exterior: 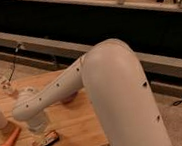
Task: Place the eraser on the white sponge
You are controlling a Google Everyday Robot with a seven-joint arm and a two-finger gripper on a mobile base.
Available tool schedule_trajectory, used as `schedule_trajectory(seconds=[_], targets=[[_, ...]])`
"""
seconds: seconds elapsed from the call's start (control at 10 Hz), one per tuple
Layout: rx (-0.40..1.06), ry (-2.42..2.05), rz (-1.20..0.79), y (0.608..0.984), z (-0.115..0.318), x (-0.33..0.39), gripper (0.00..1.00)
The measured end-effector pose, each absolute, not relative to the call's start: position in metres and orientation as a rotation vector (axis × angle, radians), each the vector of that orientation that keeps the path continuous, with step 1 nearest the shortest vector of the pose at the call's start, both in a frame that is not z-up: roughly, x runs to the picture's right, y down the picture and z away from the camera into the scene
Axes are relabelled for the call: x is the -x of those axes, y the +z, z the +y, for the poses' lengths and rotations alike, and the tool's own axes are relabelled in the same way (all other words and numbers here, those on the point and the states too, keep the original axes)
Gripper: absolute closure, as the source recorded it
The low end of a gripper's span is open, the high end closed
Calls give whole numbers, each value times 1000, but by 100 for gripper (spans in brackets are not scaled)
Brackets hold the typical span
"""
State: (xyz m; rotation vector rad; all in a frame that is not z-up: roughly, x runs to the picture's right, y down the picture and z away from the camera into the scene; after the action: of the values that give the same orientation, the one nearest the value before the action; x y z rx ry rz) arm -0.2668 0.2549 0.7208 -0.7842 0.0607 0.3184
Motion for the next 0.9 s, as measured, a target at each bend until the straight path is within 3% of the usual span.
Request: schedule_trajectory(seconds=[0.9], targets=[[776,191,90,740,278,275,35]])
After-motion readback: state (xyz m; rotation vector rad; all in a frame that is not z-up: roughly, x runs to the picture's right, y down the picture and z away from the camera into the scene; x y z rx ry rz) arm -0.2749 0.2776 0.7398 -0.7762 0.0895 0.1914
